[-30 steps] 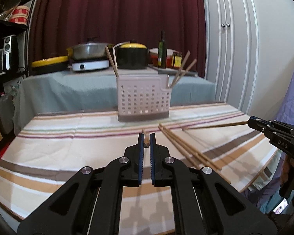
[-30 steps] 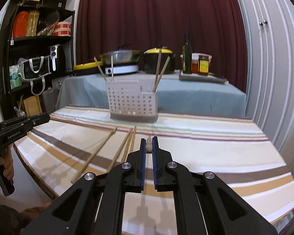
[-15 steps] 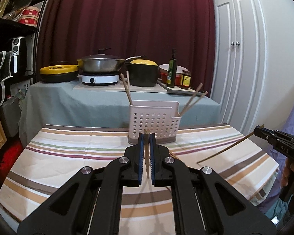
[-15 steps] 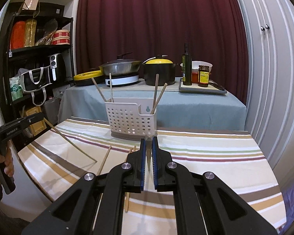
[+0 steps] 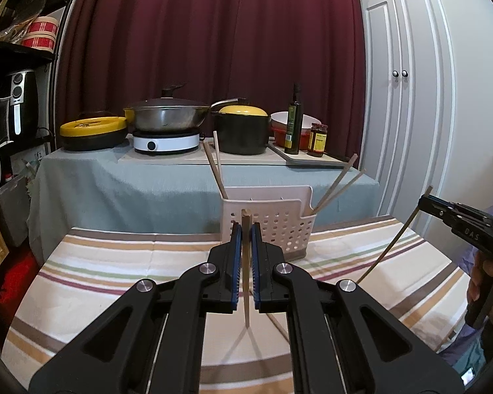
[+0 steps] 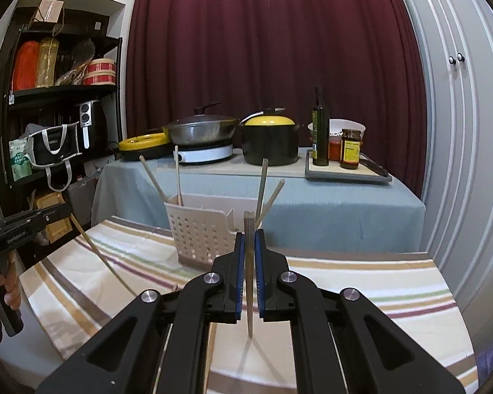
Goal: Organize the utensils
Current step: 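Lift both held chopsticks upright and carry them over the white holder, then open the left tool over the holder while the right tool releases its chopstick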
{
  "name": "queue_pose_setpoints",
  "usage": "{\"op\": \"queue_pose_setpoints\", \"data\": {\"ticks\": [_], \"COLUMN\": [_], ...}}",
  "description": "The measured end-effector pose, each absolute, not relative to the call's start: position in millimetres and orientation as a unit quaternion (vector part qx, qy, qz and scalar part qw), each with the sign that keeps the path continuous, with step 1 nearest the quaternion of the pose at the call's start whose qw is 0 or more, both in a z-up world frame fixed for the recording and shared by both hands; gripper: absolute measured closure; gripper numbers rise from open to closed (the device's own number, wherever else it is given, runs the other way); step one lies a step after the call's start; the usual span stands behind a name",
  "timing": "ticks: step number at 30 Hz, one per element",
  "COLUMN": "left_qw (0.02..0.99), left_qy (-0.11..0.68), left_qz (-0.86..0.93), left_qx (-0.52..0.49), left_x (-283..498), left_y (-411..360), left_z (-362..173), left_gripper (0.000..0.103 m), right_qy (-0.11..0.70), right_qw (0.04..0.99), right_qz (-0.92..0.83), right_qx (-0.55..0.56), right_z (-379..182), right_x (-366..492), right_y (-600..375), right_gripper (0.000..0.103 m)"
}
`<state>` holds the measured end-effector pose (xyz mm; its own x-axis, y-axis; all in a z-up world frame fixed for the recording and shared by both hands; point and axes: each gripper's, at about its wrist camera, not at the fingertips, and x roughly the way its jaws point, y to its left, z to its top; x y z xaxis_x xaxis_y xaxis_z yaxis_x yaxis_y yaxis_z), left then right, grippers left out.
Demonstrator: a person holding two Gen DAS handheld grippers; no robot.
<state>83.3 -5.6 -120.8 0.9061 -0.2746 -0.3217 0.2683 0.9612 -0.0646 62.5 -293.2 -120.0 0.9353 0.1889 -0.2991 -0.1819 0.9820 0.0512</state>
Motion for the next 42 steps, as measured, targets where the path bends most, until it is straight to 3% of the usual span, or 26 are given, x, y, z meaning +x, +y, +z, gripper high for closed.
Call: {"op": "queue_pose_setpoints", "data": {"ticks": [10, 29, 42], "left_qw": [0.977, 0.985, 0.986], "left_qy": [0.153, 0.019, 0.083], "left_qz": [-0.15, -0.17, -0.143], "left_qx": [-0.007, 0.012, 0.005], "left_x": [102, 155, 235], "left_y": [-11, -30, -43], "left_z": [-106, 3, -47], "left_gripper": [0.097, 0.097, 0.097], "right_qy": [0.143, 0.021, 0.079], "right_qw": [0.984, 0.989, 0.987], "right_qz": [0.102, 0.143, 0.137], "right_qx": [0.018, 0.02, 0.02], "right_z": [-109, -18, -62], "right_x": [77, 121, 191], "right_y": [-290, -274, -262], "right_gripper": [0.096, 0.096, 0.096]}}
